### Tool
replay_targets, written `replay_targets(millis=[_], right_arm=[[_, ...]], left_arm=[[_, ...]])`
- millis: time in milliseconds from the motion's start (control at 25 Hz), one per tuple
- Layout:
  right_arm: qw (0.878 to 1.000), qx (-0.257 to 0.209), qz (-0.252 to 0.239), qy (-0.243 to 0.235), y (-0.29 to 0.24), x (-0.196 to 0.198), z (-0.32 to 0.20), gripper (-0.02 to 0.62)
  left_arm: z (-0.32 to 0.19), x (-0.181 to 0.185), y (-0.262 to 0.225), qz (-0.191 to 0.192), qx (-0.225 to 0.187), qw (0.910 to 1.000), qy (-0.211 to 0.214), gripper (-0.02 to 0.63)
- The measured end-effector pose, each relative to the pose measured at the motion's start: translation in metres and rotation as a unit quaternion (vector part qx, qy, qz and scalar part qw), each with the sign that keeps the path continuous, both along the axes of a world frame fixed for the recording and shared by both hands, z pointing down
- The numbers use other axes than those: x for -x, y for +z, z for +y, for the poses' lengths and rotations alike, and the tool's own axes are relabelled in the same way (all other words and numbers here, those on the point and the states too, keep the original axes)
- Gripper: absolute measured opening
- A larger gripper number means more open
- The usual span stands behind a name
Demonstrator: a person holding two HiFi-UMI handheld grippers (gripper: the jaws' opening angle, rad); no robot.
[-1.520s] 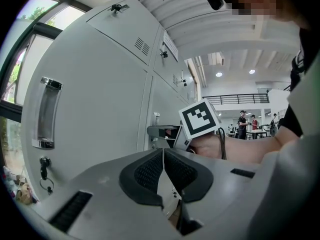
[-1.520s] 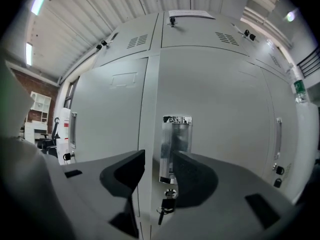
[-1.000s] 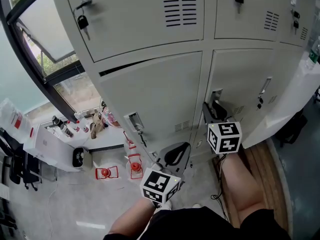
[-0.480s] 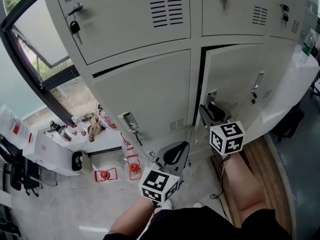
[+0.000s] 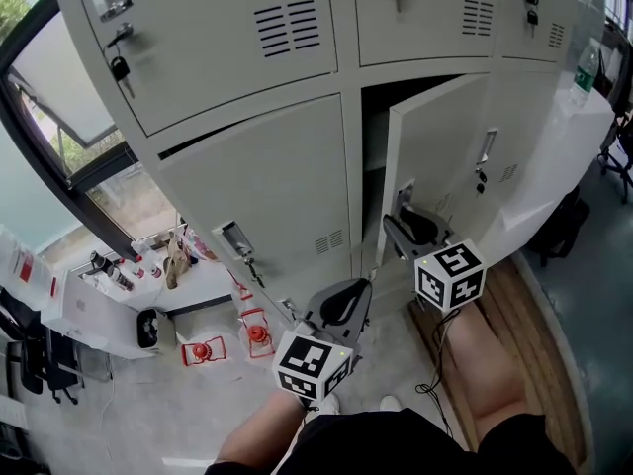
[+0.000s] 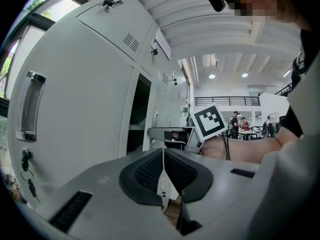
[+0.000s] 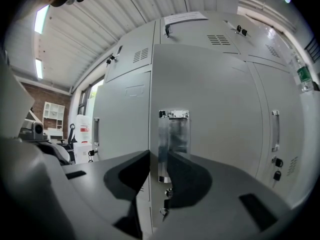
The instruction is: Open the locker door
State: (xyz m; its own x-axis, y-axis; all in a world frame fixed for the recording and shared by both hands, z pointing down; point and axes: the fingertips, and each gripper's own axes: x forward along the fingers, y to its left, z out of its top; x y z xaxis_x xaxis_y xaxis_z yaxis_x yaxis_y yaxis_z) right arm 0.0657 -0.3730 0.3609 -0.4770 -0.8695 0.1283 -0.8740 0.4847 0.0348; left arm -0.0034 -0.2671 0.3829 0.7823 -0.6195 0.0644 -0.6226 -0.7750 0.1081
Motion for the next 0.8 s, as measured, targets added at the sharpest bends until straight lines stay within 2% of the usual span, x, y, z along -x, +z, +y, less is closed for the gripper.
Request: replay_targets(millis=[440,800], right_arm=[[0.998,-0.002,0.003,-0.061,0.0,-0.027,0.042,0.161],[0.997,-0.007,0.005,-0.082,0.0,-0.059,0.074,0.167]], left_arm=[[0.022,-0.034,-0.001,0.002,-0.003,0.9994,0.035,0.023],[0.038,-0.064,-0.004,0.0,-0.008,0.9976,0.069,0.023]])
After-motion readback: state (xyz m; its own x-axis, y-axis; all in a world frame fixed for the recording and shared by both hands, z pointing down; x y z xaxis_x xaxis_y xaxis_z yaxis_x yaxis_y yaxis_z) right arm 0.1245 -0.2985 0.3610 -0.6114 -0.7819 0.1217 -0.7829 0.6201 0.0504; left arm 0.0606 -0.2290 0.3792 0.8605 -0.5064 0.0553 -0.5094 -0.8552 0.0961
